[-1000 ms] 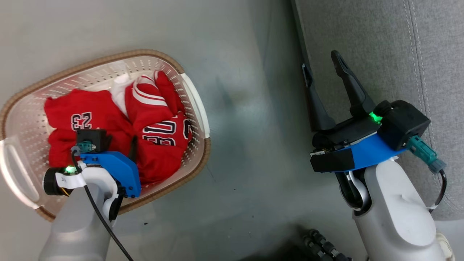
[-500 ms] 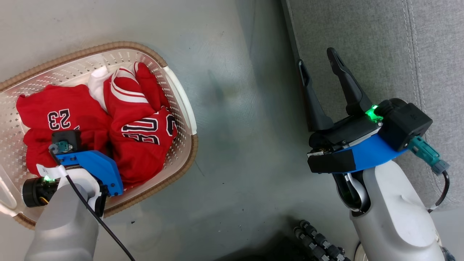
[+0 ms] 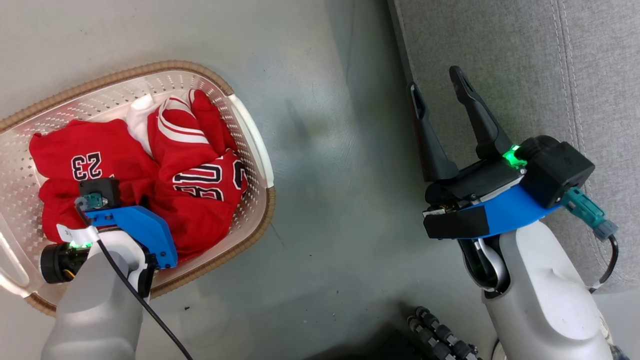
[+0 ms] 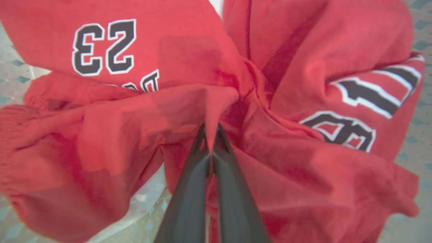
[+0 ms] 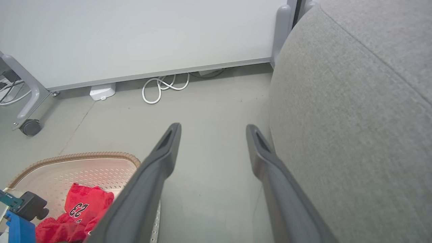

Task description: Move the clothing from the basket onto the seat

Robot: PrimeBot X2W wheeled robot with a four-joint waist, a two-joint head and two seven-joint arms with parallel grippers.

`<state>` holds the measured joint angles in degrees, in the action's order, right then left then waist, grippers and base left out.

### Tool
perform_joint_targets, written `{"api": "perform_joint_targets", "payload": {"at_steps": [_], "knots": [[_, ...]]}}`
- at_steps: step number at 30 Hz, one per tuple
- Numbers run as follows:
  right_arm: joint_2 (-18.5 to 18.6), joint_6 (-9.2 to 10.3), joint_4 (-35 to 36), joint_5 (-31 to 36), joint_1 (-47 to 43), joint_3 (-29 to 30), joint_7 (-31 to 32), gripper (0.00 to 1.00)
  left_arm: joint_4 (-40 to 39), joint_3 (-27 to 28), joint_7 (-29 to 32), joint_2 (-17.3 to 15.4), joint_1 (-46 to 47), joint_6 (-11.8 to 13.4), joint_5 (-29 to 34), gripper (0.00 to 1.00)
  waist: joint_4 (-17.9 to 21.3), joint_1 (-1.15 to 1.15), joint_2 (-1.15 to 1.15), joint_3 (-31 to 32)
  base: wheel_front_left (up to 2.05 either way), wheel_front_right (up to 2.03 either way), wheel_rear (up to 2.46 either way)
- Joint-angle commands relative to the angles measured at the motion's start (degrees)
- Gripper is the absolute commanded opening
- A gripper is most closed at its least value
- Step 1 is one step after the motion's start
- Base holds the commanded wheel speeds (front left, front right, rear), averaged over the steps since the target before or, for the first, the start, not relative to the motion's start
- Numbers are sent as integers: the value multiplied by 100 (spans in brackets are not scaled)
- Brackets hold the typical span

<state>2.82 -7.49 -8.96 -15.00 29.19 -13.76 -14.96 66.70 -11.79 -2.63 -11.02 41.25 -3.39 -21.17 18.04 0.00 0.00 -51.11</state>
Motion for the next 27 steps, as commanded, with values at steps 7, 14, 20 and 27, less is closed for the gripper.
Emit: {"api": "perform_joint_targets", "payload": {"at_steps": [7,14,20,27], "knots": [[12,-1,-186,156,67,-1,-32,100,164,-68,-127,111,67,-67,-84,0,-115,0,0,322,0,0,0],[14,-1,-552,432,-117,-2,-32,100,294,-223,-363,347,-129,-164,-40,0,-357,0,0,1144,0,0,0],[16,-1,-945,622,-305,-30,-25,100,367,-447,-511,533,-326,-272,15,0,-567,0,0,1949,0,0,0],[18,-1,-1325,741,-681,23,91,100,335,-892,-686,717,-584,-387,116,0,-827,0,0,3106,0,0,0]]}}
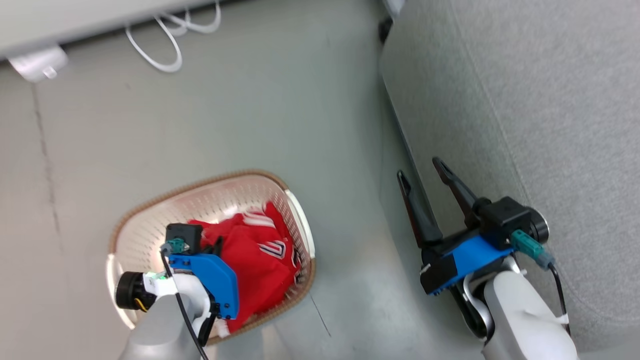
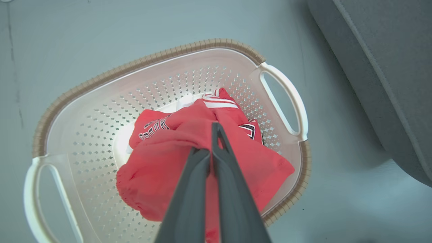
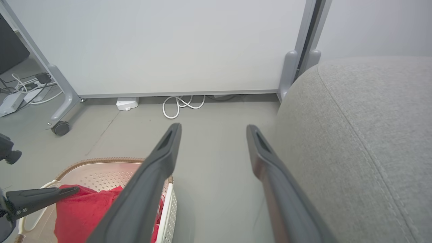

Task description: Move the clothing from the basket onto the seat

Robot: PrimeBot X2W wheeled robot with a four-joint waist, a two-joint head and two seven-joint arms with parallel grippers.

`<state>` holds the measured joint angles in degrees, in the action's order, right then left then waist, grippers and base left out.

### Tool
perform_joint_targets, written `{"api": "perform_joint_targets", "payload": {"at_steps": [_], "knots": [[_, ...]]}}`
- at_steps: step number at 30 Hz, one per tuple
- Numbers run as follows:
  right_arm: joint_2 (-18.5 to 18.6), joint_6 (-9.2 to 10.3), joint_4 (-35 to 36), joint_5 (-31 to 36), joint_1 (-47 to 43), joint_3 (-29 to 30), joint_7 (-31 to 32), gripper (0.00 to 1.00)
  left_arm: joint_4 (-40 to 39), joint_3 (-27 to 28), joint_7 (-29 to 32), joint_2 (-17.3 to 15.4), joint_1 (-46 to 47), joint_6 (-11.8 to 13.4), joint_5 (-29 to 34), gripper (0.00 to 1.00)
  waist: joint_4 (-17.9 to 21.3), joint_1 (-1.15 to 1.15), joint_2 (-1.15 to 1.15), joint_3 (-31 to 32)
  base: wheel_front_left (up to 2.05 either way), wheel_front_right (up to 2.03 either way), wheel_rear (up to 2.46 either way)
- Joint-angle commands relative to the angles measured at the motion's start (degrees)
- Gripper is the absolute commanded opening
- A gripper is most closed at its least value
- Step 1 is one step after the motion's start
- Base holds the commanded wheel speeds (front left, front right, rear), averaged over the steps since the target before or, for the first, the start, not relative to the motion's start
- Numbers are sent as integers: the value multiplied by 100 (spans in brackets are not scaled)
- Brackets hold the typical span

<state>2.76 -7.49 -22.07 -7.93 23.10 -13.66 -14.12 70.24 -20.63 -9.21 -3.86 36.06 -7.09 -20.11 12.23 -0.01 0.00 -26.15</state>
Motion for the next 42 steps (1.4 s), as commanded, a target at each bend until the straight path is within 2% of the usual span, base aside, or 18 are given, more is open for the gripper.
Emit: {"api": "perform_joint_targets", "payload": {"at_steps": [1,2,4,11,18,24,42], "knots": [[24,-1,-49,42,-138,38,22,100,-44,-76,-56,18,-90,-30,17,0,-285,1,0,780,0,0,0],[22,-1,-95,50,-252,66,61,100,-131,-199,-92,50,-112,-47,-23,0,-345,1,0,1049,0,0,0],[23,-1,-107,50,-311,74,92,100,-201,-262,-110,66,-126,-47,-71,0,-370,1,0,1165,0,0,0],[23,-1,-86,84,-740,159,275,100,-1152,-1039,-60,99,-155,-52,-562,0,-605,1,0,1865,0,0,0],[21,-1,31,61,-1023,127,448,100,-2077,-1774,68,96,221,-52,-904,0,-799,1,0,2286,0,0,0],[21,-1,127,84,-1226,78,602,100,-2673,-2076,127,96,463,-41,-1280,0,-895,1,0,2589,0,0,0],[21,-1,376,54,-1341,-60,843,100,-2838,-2473,48,97,534,112,-1621,0,-852,1,0,2696,0,0,0]]}}
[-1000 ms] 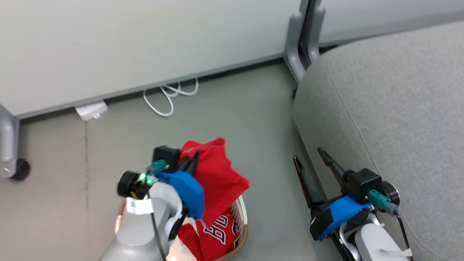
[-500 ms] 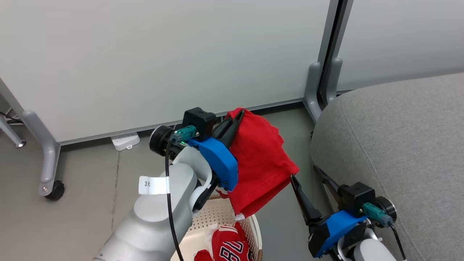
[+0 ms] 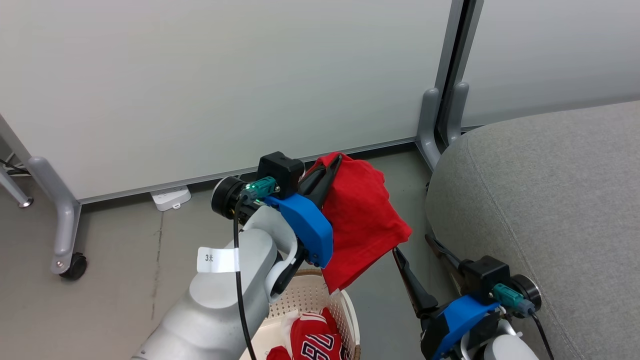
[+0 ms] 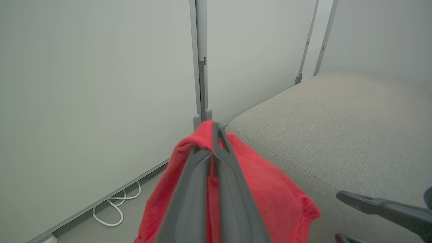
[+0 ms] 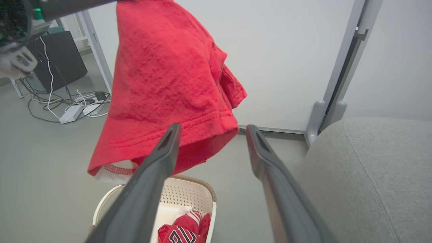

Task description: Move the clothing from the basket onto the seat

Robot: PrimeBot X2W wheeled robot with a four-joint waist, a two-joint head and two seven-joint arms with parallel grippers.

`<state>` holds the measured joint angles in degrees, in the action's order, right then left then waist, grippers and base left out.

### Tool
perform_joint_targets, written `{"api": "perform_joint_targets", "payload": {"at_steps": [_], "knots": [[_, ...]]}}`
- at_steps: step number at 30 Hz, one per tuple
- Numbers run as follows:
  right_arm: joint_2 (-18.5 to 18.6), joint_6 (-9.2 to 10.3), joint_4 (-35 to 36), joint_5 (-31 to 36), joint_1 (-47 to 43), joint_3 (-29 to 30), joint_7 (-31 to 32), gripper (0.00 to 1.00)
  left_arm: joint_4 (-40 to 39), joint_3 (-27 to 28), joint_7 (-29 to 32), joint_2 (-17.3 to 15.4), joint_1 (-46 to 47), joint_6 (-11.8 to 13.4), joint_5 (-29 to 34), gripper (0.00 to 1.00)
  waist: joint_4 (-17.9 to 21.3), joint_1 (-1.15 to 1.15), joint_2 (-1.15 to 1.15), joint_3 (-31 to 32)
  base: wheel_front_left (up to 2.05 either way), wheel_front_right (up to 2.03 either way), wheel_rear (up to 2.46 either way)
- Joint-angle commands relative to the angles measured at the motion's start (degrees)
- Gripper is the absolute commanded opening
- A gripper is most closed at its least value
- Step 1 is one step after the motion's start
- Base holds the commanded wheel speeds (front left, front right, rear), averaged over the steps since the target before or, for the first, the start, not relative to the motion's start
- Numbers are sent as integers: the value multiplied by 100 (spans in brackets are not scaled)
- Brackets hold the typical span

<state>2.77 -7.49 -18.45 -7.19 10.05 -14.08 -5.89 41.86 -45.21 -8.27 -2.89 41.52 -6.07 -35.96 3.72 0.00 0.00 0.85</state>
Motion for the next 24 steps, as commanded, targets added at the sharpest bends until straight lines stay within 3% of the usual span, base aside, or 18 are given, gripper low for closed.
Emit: {"api": "perform_joint_targets", "payload": {"at_steps": [1,12,24], "knots": [[20,-1,11,25,11,-42,30,100,-4,-37,-43,0,-14,18,-42,0,-3,0,0,-11,0,0,0],[20,-1,-285,-82,627,-320,384,100,-80,-295,-74,0,26,59,-238,0,-85,0,0,-108,0,0,0],[21,-1,-1177,-245,1441,-719,479,100,-167,-654,-64,1,120,1,-390,0,-274,0,0,-182,0,0,0]]}}
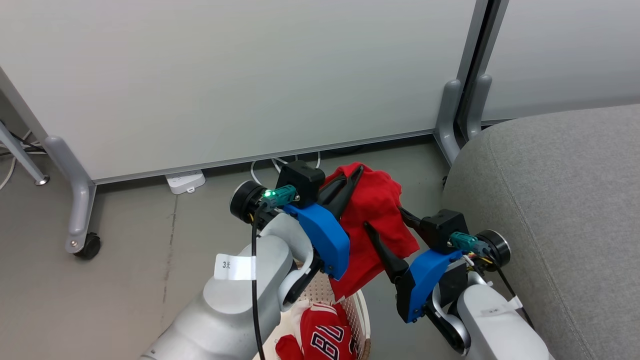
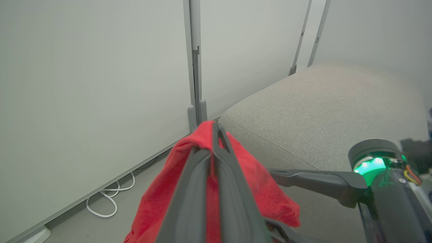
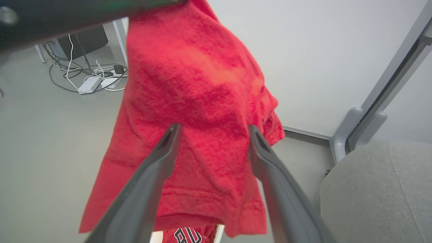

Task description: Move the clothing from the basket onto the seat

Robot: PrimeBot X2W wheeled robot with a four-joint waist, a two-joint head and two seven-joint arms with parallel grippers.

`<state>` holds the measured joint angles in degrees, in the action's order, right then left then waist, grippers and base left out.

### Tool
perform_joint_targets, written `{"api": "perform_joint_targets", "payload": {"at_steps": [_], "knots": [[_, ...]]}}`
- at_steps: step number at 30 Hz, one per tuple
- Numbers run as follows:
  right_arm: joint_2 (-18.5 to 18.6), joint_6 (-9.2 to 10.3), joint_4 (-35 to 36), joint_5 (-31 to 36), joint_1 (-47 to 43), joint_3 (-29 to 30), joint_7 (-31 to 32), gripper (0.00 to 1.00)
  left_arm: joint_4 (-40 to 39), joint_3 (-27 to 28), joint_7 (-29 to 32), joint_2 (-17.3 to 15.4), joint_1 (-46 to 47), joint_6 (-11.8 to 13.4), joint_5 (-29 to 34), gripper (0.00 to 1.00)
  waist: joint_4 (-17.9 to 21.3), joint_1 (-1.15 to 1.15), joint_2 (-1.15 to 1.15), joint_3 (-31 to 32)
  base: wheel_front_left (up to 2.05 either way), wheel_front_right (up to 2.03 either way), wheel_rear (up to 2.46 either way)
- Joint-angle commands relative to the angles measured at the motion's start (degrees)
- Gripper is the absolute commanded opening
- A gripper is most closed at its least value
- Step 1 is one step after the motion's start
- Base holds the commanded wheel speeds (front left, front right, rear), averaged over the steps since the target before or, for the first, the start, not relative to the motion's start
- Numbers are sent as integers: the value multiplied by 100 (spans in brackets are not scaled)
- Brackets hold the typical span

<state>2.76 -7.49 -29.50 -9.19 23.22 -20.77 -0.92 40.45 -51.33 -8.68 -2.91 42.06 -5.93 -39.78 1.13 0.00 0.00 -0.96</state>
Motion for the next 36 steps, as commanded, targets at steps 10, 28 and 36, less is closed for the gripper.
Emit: {"api": "perform_joint_targets", "payload": {"at_steps": [10,28,36], "knots": [[22,-1,-812,-558,540,-353,-75,100,-77,-236,-23,3,111,-52,-157,0,-71,0,0,44,0,0,0],[19,-1,-1414,-1491,1117,-1460,-458,100,-96,-516,10,3,81,-116,-457,0,-89,0,0,100,0,0,0],[19,-1,-1718,-1662,1315,-1574,-646,100,-260,-628,24,2,16,-148,-713,0,-113,0,0,113,0,0,0]]}}
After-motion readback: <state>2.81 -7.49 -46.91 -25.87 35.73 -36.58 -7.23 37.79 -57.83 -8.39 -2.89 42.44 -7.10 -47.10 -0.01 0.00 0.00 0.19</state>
